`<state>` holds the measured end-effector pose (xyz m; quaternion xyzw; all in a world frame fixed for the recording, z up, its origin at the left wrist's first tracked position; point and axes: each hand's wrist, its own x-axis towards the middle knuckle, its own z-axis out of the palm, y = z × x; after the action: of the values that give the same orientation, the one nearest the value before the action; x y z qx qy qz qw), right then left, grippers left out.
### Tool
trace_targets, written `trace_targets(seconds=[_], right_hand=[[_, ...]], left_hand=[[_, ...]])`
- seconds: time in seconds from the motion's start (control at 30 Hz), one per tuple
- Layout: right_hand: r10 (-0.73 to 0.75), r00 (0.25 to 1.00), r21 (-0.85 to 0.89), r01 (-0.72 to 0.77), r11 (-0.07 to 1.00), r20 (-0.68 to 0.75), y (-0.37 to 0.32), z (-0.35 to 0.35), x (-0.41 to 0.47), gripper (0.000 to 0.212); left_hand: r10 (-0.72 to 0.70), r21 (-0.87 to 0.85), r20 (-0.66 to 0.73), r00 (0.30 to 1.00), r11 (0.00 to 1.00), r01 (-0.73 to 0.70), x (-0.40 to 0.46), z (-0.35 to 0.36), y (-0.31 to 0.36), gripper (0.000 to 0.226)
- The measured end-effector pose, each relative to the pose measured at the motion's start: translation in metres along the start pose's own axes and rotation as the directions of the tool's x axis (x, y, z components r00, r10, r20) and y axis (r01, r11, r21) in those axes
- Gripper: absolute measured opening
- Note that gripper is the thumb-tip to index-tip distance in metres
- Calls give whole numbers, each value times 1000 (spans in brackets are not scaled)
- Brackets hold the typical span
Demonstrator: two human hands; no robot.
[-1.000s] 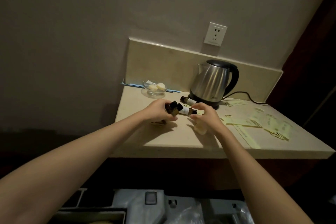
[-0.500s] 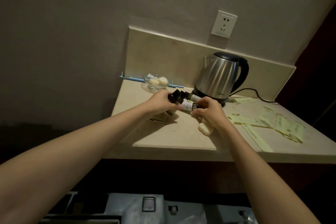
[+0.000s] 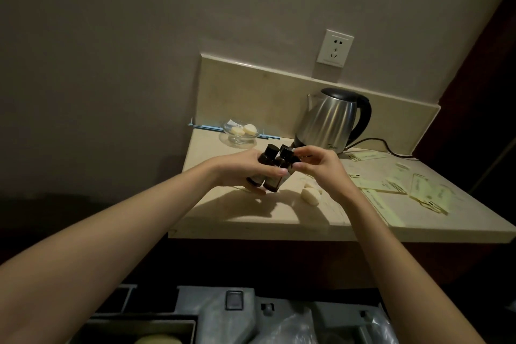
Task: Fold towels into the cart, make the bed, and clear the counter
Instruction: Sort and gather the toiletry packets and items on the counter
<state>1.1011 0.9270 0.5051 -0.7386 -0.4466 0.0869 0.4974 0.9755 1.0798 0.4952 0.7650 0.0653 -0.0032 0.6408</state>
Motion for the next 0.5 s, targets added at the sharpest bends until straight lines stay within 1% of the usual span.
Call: trace_targets(seconds=[0.13,0.27,0.43,0.5], right_hand=[[6,1000,49,-8,999,24,-10,3,-4,33],[15,1000,56,-16,998,22,-15,6,-4,27],[40,998,131,-45,990,41,-17,7,-3,26],[37,999,106,-40,994,31,-14,6,1,26]], left_hand=[[14,-57,34,999,998,-12,-10,2,1,46],[34,-103,13,999,994,-33,-16,6,2,46],[16,-65,16,1000,998,-15,-19,6,7,43],[26,-19,-22,999,999,-27,-17,5,7,41]])
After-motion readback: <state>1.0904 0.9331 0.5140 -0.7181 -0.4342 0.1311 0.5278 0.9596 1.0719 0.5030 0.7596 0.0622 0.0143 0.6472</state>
